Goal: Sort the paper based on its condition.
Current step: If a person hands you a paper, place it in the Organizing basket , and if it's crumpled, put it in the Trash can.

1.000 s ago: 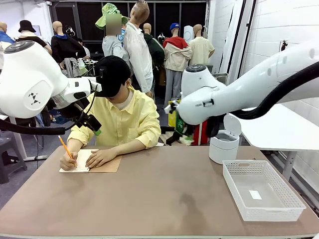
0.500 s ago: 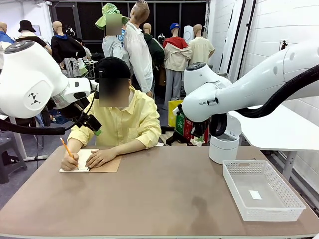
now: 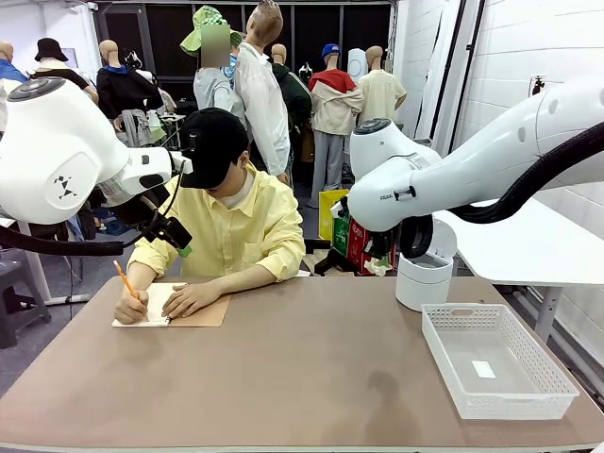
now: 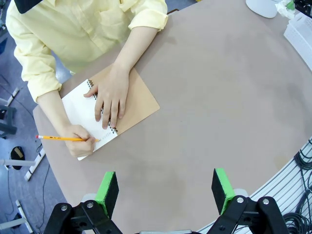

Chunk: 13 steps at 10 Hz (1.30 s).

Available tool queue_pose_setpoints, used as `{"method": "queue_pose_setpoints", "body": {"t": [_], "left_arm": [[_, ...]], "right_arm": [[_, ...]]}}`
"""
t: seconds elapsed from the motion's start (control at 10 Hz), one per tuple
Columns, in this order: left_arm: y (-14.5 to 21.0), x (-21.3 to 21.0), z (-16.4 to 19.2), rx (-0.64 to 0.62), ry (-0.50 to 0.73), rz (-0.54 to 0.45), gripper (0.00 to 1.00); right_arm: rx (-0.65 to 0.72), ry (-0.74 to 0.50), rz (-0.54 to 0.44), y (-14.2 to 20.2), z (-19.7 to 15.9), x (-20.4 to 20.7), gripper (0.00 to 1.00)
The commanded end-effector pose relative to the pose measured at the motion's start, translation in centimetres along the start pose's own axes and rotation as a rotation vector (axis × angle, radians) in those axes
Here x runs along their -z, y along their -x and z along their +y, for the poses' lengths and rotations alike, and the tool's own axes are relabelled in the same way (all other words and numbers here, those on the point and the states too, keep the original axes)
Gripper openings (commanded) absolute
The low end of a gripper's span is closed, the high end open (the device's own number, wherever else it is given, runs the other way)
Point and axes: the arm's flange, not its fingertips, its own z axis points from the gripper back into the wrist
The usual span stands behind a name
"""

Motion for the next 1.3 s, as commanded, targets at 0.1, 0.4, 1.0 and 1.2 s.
{"method": "queue_pose_setpoints", "body": {"t": [0.1, 0.4, 1.0, 1.2], "left_arm": [[0.0, 0.1, 0.2, 0.008, -0.002, -0.011, 1.0], [0.0, 0.1, 0.2, 0.008, -0.002, -0.011, 1.0], [0.0, 0.1, 0.2, 0.008, -0.002, -0.011, 1.0], [0.0, 0.1, 0.2, 0.008, -0.002, -0.011, 1.0]], "right_arm": [[0.104, 0.112, 0.065, -1.0, -4.1, 0.9, 0.01], [0.205, 0.196, 0.075, -1.5, -8.7, 1.9, 0.01], [0.277, 0.314, 0.087, -2.5, -12.1, 6.0, 0.01], [0.286, 0.306, 0.113, -2.4, -12.2, 7.2, 0.01]]}}
